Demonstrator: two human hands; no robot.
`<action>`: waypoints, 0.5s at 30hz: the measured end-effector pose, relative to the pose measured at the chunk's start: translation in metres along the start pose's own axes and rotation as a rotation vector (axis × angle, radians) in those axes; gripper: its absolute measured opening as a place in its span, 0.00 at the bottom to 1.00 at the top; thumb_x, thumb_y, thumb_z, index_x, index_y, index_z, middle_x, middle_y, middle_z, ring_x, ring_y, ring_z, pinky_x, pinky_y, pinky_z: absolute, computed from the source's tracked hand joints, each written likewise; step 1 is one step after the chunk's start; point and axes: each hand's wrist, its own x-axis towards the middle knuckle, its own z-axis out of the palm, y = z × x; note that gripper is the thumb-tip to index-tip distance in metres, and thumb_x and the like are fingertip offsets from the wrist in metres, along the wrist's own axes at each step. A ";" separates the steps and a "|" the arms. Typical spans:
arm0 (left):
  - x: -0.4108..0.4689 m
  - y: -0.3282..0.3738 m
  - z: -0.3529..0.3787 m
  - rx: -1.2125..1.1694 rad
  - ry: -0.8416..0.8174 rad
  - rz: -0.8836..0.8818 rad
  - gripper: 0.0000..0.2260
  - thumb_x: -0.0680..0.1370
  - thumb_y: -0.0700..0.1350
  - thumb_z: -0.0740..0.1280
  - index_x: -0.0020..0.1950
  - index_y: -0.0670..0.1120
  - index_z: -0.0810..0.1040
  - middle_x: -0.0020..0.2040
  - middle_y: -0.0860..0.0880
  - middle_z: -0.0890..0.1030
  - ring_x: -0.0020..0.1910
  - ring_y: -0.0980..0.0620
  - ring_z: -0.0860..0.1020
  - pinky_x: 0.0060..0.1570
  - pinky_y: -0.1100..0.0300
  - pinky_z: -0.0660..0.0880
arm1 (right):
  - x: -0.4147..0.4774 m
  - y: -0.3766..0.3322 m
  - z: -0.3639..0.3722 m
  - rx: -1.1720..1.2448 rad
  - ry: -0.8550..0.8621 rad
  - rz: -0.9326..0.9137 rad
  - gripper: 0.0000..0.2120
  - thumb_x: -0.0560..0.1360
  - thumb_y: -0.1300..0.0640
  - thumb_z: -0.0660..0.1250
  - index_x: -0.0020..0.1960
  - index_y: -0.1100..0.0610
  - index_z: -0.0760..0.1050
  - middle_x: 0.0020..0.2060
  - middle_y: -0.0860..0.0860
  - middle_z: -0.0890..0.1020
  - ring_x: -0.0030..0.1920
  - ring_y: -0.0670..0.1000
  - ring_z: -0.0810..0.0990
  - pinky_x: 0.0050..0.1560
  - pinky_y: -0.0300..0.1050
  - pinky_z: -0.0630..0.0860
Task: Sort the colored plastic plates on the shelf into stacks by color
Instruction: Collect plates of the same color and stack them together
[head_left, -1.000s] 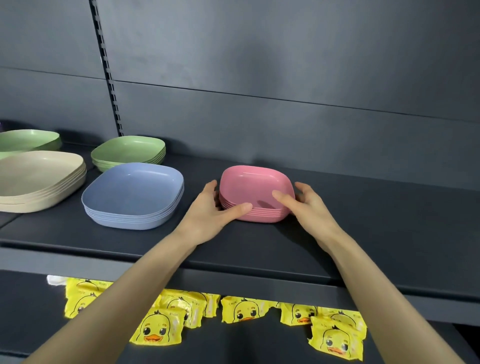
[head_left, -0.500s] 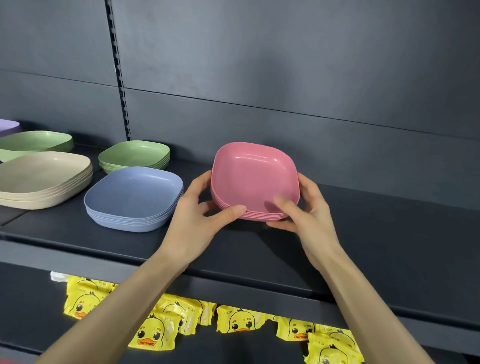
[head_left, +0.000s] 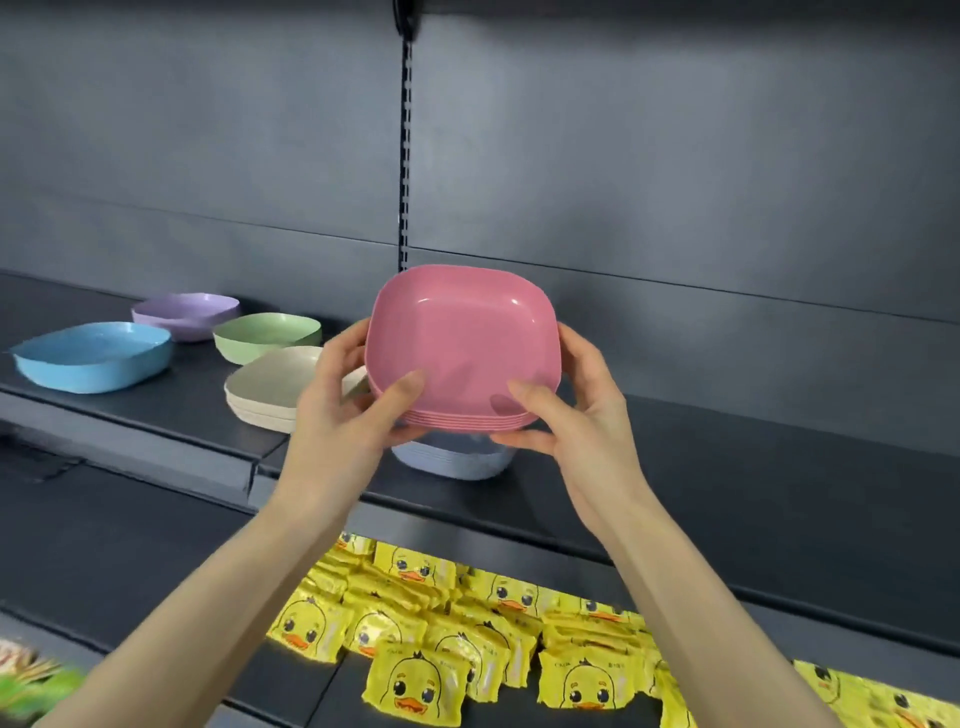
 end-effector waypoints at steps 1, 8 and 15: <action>-0.001 0.006 -0.021 0.003 0.009 0.002 0.24 0.73 0.39 0.69 0.67 0.49 0.70 0.59 0.50 0.76 0.51 0.49 0.81 0.40 0.56 0.81 | -0.003 0.003 0.021 0.009 -0.007 0.012 0.29 0.71 0.68 0.69 0.68 0.49 0.68 0.60 0.45 0.75 0.50 0.45 0.82 0.39 0.51 0.82; -0.012 0.043 -0.186 0.065 0.061 -0.003 0.22 0.74 0.38 0.68 0.66 0.52 0.72 0.55 0.54 0.80 0.49 0.45 0.82 0.43 0.55 0.81 | -0.036 0.040 0.180 0.066 -0.065 0.054 0.29 0.71 0.67 0.69 0.68 0.50 0.68 0.60 0.46 0.74 0.52 0.49 0.82 0.38 0.51 0.82; 0.004 0.072 -0.292 0.090 0.095 -0.010 0.20 0.74 0.38 0.69 0.64 0.54 0.73 0.56 0.53 0.78 0.48 0.46 0.82 0.40 0.59 0.81 | -0.036 0.058 0.292 0.109 -0.104 0.065 0.26 0.72 0.68 0.69 0.63 0.46 0.71 0.55 0.39 0.76 0.53 0.48 0.81 0.39 0.52 0.82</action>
